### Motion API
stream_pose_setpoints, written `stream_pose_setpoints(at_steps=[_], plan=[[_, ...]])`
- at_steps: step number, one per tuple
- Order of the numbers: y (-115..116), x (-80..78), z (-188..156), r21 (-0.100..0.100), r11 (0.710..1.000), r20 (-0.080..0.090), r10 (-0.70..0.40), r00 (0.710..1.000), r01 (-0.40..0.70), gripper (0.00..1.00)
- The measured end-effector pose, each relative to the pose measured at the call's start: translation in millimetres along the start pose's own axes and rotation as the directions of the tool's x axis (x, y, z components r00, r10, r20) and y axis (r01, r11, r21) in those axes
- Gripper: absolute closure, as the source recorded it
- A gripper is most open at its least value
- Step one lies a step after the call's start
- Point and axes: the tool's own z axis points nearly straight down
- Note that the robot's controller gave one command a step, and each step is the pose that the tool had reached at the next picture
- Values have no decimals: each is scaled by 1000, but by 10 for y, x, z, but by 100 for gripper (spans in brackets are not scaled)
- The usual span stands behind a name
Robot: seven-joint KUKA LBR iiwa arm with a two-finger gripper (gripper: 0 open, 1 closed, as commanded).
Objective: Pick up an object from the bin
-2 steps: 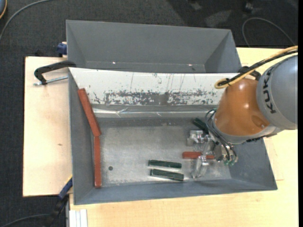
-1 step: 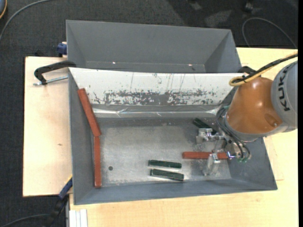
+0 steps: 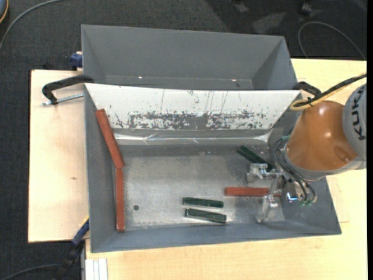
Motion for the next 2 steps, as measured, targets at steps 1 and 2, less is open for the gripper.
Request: stream_pose_setpoints(at_steps=[1,2], plan=[[-301,-107,-3,3,989,7,-149,989,149,0],[-153,13,0,0,966,1,-259,966,259,0]])
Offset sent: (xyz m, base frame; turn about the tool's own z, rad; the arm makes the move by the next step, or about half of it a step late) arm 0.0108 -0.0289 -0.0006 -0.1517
